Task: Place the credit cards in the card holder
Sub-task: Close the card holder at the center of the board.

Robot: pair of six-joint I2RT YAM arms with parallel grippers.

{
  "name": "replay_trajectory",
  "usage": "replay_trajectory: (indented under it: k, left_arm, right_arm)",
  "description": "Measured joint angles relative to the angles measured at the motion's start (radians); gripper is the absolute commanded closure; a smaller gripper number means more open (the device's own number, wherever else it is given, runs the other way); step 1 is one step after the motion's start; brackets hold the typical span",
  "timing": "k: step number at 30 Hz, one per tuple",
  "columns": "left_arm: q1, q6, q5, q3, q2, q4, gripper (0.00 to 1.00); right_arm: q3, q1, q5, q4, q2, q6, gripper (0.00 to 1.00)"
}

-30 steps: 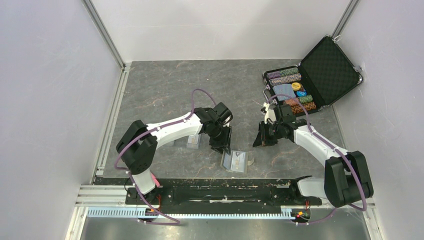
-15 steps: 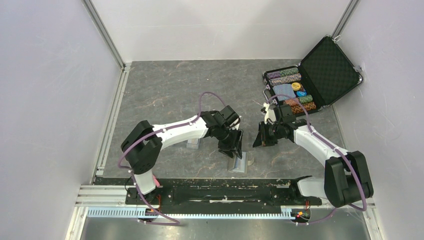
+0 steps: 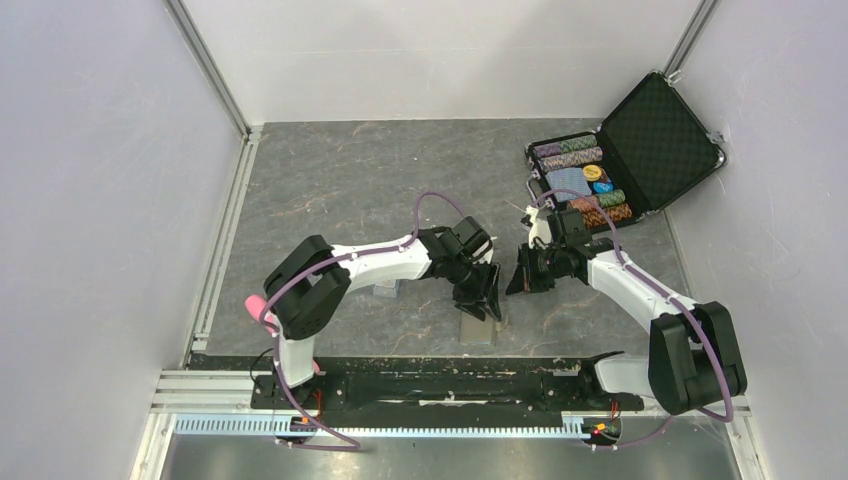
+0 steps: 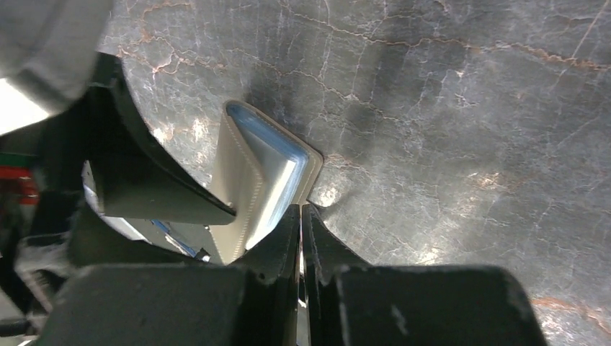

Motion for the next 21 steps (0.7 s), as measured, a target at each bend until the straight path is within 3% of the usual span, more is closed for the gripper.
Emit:
replay_trajectory:
  k: [9, 21]
  left_arm:
    - [-0.001, -0.054, 0.053, -0.033, 0.048, 0.120, 0.76]
    - [-0.001, -0.054, 0.051, -0.064, 0.085, 0.135, 0.81]
  right_arm:
    - [-0.025, 0.000, -0.085, 0.063, 0.025, 0.011, 1.00]
    - [-0.126, 0.003, -0.218, 0.191, 0.104, 0.050, 1.00]
